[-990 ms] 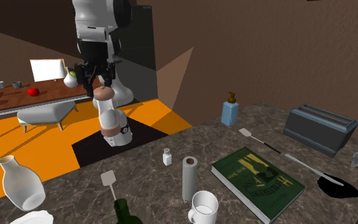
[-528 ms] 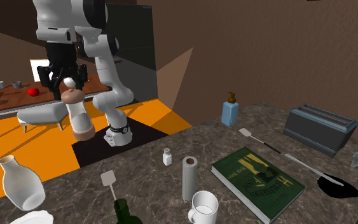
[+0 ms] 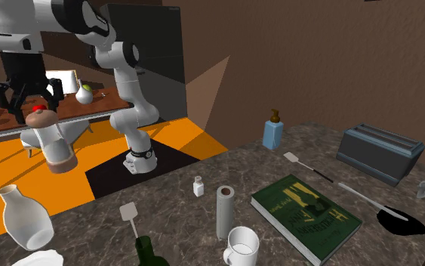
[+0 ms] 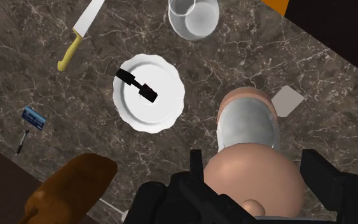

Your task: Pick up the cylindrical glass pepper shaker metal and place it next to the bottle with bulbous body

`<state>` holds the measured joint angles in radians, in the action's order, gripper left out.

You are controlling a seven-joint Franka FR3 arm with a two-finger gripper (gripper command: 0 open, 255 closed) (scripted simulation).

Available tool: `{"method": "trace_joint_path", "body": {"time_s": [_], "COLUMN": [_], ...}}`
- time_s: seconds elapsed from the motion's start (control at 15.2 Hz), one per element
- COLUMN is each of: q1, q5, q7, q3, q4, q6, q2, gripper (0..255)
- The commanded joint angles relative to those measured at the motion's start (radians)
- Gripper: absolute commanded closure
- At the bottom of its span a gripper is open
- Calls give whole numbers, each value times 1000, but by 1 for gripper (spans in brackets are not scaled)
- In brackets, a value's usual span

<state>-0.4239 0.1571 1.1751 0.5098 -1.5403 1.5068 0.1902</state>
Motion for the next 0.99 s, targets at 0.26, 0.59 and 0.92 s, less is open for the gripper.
{"method": "trace_joint_path", "body": {"time_s": [0.26,0.59,0.92], "q1": [-59,-56,-56], "q5": [-66,-40,-20], "q7": [174,152,135], "q3": [118,105,97], "q4": [107,-5,-105], "q6": [-2,73,145], "q2": [-103,-60,-27], "gripper": [255,255,255]}}
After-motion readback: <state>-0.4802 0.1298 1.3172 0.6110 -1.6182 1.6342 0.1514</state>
